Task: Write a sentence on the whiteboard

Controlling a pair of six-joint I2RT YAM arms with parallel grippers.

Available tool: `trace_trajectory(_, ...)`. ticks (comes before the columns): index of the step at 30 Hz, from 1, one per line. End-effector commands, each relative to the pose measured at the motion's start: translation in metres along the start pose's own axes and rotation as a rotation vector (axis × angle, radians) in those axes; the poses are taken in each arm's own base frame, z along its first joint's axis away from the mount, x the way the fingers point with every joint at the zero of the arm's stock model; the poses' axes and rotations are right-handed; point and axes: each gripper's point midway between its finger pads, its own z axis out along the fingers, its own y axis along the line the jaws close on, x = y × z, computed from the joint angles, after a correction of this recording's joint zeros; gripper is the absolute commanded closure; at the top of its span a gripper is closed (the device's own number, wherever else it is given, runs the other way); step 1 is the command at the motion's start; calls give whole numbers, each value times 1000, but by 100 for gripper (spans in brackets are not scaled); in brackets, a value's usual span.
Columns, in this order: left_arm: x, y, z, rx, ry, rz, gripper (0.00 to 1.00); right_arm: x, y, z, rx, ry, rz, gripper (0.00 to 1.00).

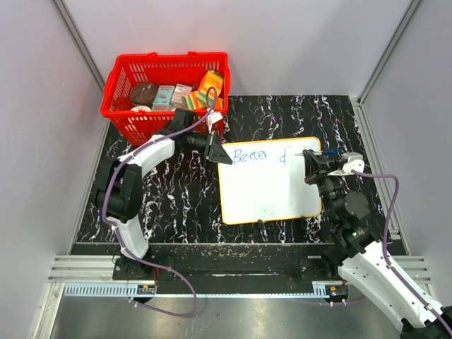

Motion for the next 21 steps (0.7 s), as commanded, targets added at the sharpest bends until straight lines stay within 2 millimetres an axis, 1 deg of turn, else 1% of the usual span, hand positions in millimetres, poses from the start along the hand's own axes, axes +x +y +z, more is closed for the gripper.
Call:
trace_trajectory(1,-13,-2,-5,15,19,123,100,-4,-5,1,25,-35,-23,100)
trace_trajectory(2,-3,-1,-7,18,57,137,100,-3,-5,1,23,-38,-30,100)
trace_trajectory(3,-5,-2,-9,17,71,163,100,2,-3,0,6,-29,-38,100)
trace_trajectory(4,-1,3,-8,18,90,165,100,3,-3,0,1,-32,-42,100)
trace_trajectory(5,8,5,-12,12,129,171,100,2,-1,1,-13,-44,-44,100)
trace_trajectory(6,4,6,-14,12,131,184,100,10,1,1,-29,-31,-54,100)
trace_trajectory(8,8,11,-17,13,152,166,100,12,2,3,-38,-34,-57,100)
trace_trajectory(9,8,12,-18,17,147,161,100,18,3,4,-43,-18,-63,100)
trace_trajectory(12,9,16,-18,9,151,154,100,26,3,3,-45,-9,-64,100)
trace_trajectory(14,6,17,-18,-4,151,150,100,23,1,4,-39,-34,-65,100)
trace_trajectory(18,3,18,-18,-23,147,143,100,29,-7,6,5,-31,-78,100)
trace_trajectory(19,2,18,-18,-24,145,142,100,27,-7,7,6,-44,-70,100)
trace_trajectory(21,1,19,-18,-30,145,141,100,36,-9,10,17,-32,-75,100)
